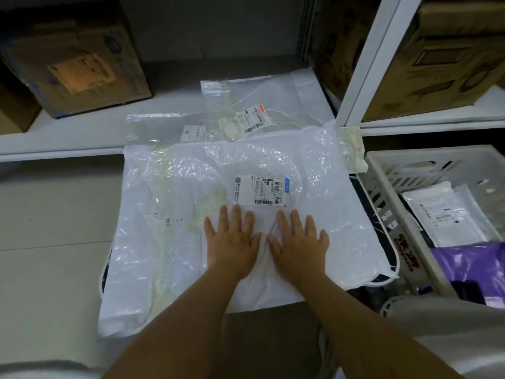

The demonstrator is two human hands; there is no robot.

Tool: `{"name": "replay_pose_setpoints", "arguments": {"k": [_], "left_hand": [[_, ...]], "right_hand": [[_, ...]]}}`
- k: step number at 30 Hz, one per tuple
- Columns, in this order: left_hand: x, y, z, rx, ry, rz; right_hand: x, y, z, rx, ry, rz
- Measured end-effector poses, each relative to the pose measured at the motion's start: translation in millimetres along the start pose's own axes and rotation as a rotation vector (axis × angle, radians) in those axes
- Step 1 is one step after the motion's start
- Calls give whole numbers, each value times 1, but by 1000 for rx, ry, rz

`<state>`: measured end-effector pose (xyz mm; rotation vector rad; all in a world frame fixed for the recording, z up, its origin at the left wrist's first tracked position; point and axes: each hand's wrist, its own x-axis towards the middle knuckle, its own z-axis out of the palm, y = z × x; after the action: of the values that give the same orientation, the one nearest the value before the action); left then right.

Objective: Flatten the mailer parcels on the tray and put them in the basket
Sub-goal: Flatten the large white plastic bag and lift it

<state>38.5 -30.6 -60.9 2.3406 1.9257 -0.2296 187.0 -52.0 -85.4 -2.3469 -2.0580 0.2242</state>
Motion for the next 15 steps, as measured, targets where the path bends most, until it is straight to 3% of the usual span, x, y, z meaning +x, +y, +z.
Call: {"name": "replay_pose_setpoints", "arguments": {"k": [3,6,11,15], "left_hand": [[10,7,-17,27,124,-7],[36,17,-32,26,200,-17],[95,39,-42,11,196,67],[137,59,-45,-2,72,162]], "right_hand": [[13,16,-9,21,172,-50],[31,47,-23,-3,237,85],[40,79,-15,-8,-87,184],[38,76,-14,23,-92,180]]}}
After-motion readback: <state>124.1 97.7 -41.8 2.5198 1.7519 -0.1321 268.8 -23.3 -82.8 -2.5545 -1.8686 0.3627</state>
